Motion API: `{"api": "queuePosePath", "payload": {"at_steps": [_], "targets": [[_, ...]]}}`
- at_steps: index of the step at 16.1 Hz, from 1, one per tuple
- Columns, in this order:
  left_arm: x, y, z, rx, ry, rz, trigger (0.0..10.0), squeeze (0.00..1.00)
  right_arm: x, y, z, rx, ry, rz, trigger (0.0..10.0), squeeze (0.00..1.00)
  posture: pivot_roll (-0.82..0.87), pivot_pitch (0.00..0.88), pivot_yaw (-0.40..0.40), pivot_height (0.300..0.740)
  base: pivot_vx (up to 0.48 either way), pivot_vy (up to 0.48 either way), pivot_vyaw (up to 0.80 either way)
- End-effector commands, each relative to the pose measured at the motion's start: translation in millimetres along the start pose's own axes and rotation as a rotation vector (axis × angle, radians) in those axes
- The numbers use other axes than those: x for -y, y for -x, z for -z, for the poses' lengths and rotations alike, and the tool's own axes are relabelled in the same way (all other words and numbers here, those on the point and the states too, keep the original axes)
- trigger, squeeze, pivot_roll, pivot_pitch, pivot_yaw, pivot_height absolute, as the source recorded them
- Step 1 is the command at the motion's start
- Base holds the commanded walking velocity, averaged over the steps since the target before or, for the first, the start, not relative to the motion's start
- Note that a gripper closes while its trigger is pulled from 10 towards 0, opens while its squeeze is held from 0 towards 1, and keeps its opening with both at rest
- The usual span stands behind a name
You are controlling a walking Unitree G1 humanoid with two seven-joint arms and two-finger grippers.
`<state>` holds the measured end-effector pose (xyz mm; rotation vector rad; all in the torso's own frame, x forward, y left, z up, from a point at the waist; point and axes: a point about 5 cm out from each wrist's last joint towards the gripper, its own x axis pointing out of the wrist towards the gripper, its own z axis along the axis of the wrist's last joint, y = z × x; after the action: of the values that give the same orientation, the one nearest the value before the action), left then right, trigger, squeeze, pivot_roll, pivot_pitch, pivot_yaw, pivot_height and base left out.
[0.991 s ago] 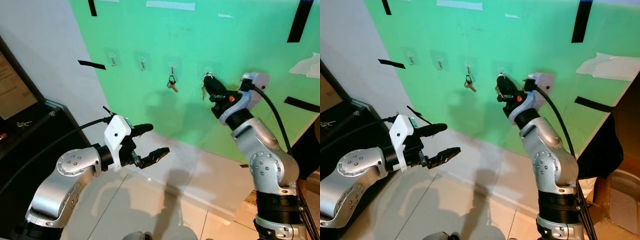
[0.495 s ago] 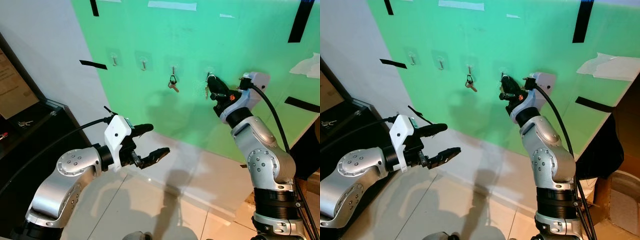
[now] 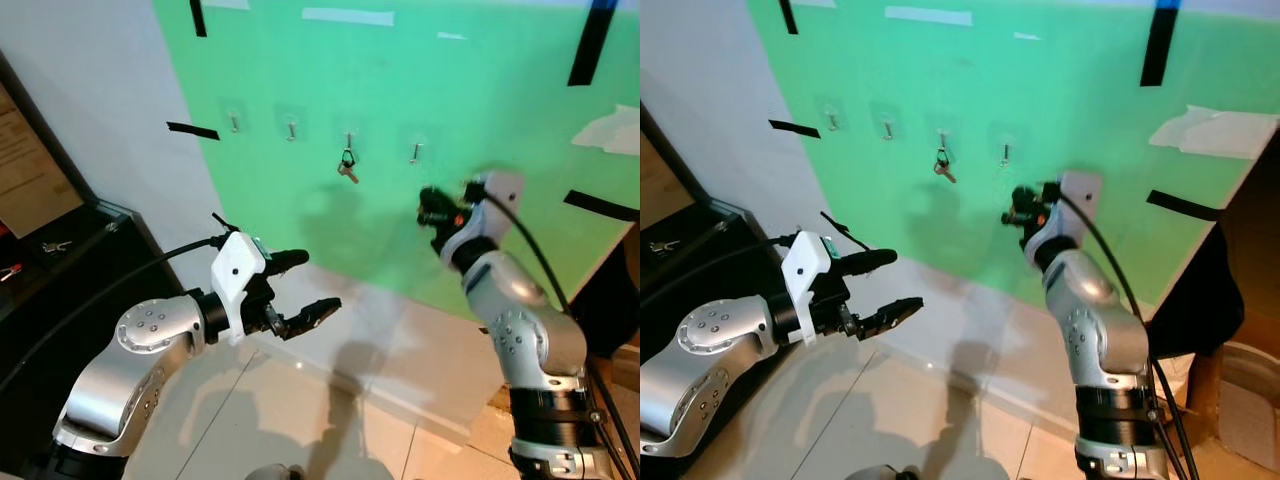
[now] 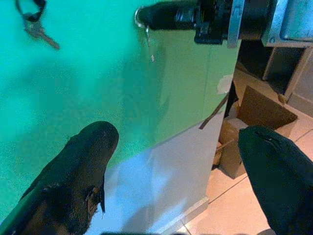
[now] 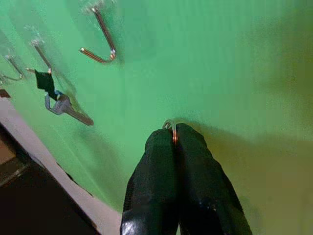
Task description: Hang keys on a hook
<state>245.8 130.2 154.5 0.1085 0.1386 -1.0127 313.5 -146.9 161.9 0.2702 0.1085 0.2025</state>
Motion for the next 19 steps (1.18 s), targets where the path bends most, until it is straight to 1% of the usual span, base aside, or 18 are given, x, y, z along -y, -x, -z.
{"api": "queuePosePath", "payload": {"at_steps": [1, 5, 6, 8, 11, 15, 17, 19], "targets": [[-2.0, 0.6, -0.6, -0.008, -0.011, -0.004, 10.0, 0.00, -3.3, 0.0, 3.1, -0.017, 0.011, -0.010, 10.0, 0.00, -0.02, 0.000, 0.114, 0.740, 0.000, 0.000, 0.00], [-1.4, 1.0, -0.5, -0.005, -0.009, -0.004, 10.0, 0.00, -5.8, 3.2, -0.6, 0.019, -0.011, -0.041, 10.0, 0.00, -0.02, 0.000, 0.115, 0.740, 0.000, 0.000, 0.00], [-1.5, 1.1, -0.4, -0.006, -0.008, -0.004, 10.0, 0.00, -15.4, 5.5, -13.0, 0.098, -0.012, -0.129, 10.0, 0.00, -0.02, 0.000, 0.116, 0.740, 0.000, 0.000, 0.00], [-1.6, 0.8, -0.2, -0.007, -0.006, -0.002, 10.0, 0.00, -28.1, 8.2, -26.1, 0.171, -0.002, -0.225, 10.0, 0.00, -0.03, 0.000, 0.118, 0.740, 0.000, 0.000, 0.00], [-1.8, 0.8, -0.3, -0.008, -0.007, 0.000, 10.0, 0.00, -35.4, 6.8, -34.4, 0.227, 0.003, -0.255, 10.0, 0.00, -0.02, 0.000, 0.118, 0.740, 0.000, 0.000, 0.00], [-1.8, 1.0, -0.6, -0.009, -0.008, -0.001, 10.0, 0.00, -35.6, 2.5, -34.8, 0.230, 0.028, -0.234, 10.0, 0.00, -0.02, 0.000, 0.119, 0.740, 0.000, 0.000, 0.00], [-1.7, 0.5, -0.8, -0.009, -0.008, 0.000, 10.0, 0.00, -27.5, -2.5, -37.5, 0.248, 0.033, -0.141, 10.0, 0.00, -0.02, 0.000, 0.121, 0.740, 0.000, 0.000, 0.00], [-1.7, 0.1, -0.7, -0.010, -0.008, 0.001, 10.0, 0.00, -18.7, -5.0, -38.4, 0.245, 0.042, -0.081, 10.0, 0.00, -0.02, 0.000, 0.122, 0.740, 0.000, 0.000, 0.00]]}}
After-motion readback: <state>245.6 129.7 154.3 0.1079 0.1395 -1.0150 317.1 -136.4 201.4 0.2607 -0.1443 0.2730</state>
